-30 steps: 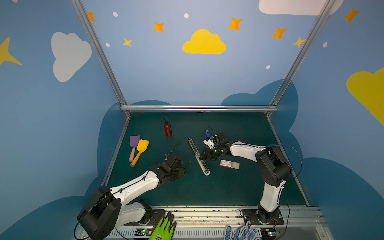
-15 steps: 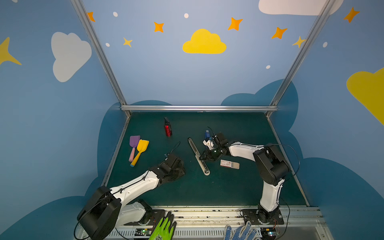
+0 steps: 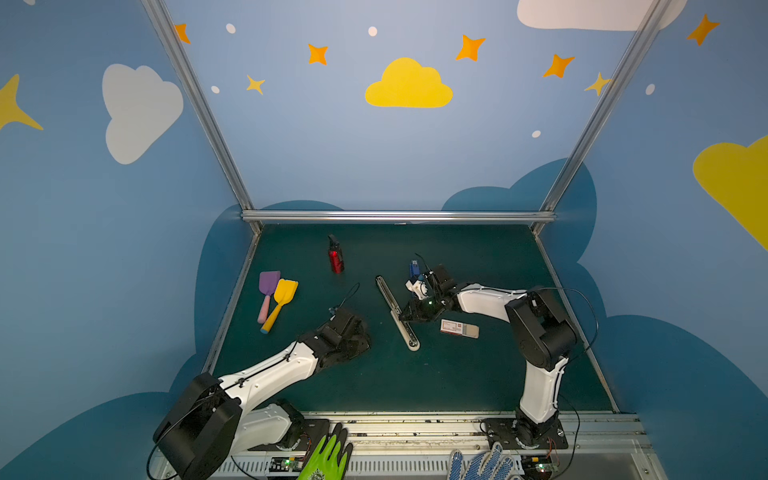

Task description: Load the staples into the stapler

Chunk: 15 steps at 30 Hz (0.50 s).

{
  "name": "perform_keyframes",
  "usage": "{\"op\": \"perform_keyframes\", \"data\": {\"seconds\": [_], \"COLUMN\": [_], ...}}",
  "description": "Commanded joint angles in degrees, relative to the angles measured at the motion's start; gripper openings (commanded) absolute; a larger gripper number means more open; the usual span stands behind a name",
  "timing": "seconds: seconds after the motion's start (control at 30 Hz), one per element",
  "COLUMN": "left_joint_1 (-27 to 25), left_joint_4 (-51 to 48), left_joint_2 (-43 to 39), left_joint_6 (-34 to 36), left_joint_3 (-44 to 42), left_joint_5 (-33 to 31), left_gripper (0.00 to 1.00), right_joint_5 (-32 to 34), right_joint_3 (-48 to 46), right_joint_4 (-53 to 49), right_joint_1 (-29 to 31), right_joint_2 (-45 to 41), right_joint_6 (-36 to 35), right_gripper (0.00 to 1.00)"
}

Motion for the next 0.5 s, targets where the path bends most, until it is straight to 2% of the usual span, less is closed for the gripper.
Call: {"op": "perform_keyframes", "data": {"seconds": [0.0,0.47], "left_joint_1": [0.3,0.2], "left_joint_4": [0.1,0.9], "left_joint_2": [-0.6,-0.6], "left_joint_6": [-0.2,-0.6], "left_joint_3": [-0.9,-1.4], "left_joint_5": [-0.1,0.0], "left_gripper": [0.47,0.47], "right_joint_5": [0.5,0.9], "right_joint_3": [1.2,2.3], "right_joint_4": [-1.0,-1.3], "right_joint_1": [-0.5,-1.1], "right_joint_2": [1.3,1.6], "right_joint_6": [-0.2,-0.2], "right_gripper": [0.31,0.23]}}
